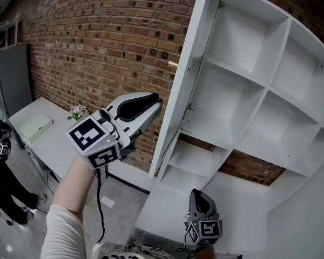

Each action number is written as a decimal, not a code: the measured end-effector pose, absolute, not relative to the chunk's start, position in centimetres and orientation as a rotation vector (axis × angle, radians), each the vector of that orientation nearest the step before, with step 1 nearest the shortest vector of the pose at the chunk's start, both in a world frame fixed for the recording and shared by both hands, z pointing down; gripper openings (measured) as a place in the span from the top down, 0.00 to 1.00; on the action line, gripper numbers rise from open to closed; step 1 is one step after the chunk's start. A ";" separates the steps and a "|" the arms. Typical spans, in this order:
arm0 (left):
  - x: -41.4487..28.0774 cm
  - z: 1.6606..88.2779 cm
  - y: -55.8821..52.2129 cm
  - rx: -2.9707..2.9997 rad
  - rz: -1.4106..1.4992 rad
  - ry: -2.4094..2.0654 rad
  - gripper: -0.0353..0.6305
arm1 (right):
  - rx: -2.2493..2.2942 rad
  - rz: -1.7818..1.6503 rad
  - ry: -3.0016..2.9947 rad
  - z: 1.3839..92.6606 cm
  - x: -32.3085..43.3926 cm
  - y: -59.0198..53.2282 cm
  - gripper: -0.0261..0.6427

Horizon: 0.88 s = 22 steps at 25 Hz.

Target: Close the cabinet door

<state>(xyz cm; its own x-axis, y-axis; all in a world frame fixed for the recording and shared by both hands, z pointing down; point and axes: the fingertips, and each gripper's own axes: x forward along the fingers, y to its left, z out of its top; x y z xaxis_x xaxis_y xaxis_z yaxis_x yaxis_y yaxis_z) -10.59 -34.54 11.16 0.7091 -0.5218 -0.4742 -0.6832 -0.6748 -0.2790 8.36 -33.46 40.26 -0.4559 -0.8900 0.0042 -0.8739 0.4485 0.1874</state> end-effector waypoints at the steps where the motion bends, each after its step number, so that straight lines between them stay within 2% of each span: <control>1: -10.6 10.4 -34.5 -2.476 0.518 0.903 0.82 | 1.586 -0.246 -2.589 40.0 8.4 -33.6 0.95; 7: -10.6 6.0 -34.3 -2.543 0.671 0.683 0.74 | 1.561 -0.303 -2.571 39.6 8.3 -33.5 0.95; 22: -9.5 3.2 -34.4 -2.579 0.559 0.410 0.74 | 1.614 -0.362 -2.474 39.8 10.1 -32.4 0.95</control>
